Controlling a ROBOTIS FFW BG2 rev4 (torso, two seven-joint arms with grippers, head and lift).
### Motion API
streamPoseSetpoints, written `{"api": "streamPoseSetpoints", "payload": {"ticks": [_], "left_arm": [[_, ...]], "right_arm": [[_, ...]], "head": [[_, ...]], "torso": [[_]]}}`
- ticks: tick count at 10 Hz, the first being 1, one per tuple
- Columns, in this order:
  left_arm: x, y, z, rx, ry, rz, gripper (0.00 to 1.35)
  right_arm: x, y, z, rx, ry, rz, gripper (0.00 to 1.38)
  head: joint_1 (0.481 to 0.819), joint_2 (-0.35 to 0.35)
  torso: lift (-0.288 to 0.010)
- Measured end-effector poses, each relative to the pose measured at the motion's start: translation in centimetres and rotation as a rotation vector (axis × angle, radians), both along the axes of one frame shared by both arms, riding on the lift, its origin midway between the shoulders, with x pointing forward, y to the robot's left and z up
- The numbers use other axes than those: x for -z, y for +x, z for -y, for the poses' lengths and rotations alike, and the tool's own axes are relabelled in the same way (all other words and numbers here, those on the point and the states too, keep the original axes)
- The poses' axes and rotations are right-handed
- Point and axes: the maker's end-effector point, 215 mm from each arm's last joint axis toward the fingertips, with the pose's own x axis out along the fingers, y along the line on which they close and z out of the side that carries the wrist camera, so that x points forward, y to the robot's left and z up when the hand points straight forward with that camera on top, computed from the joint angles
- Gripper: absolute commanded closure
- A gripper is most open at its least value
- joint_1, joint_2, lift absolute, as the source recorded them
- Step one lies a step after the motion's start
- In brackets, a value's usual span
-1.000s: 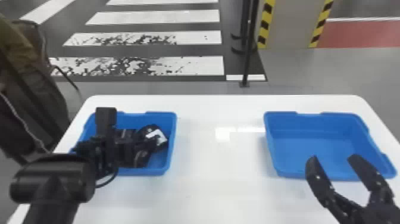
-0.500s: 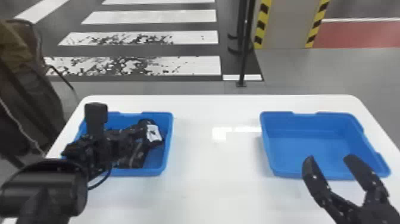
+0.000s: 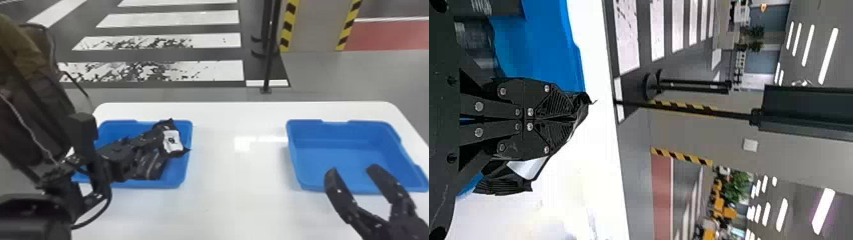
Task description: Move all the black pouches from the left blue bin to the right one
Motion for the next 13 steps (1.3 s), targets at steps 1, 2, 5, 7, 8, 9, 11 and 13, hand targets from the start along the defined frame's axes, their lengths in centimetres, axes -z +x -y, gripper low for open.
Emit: {"api": "streamPoseSetpoints", "payload": {"ticks": [1,2,5,7,8,9,11,13], "left_arm": [[-1.0,-1.9,3.2,0.059,-0.096,0.006,1.21],[-1.9,-3.7,6.1,0.109,-0.173,0.007,1.21],[-3.3,-6.4,11.3,0.202,-0.293,-0.003,1.21],[-3.8,-7.1,13.3,0.241,-0.334,-0.008,1.21],[-4.0,-7.3,14.1,0.256,-0.346,-0.01,1.21],[-4.1,-7.5,14.8,0.27,-0.358,-0.012,1.21],[-4.5,-8.0,16.3,0.299,-0.381,-0.016,1.21],[-4.6,-8.4,17.4,0.319,-0.397,-0.021,1.21]], "right_arm": [[0.5,0.6,-1.3,-0.051,0.059,-0.023,0.19],[0.7,1.3,-2.6,-0.093,0.143,-0.049,0.19],[-0.4,1.8,-7.0,-0.21,0.375,-0.1,0.19],[-0.6,1.6,-11.0,-0.313,0.54,-0.164,0.19],[-0.7,1.4,-12.4,-0.352,0.583,-0.188,0.19],[-0.8,1.4,-13.5,-0.382,0.607,-0.204,0.19],[-0.3,1.5,-14.6,-0.413,0.62,-0.231,0.27],[0.4,1.6,-15.5,-0.433,0.639,-0.271,0.89]], "head": [[0.695,0.03],[0.695,0.005],[0.695,-0.018],[0.695,0.013],[0.695,0.023],[0.695,0.03],[0.695,0.027],[0.695,0.021]], "torso": [[-0.14],[-0.14],[-0.14],[-0.14],[-0.14],[-0.14],[-0.14],[-0.14]]}}
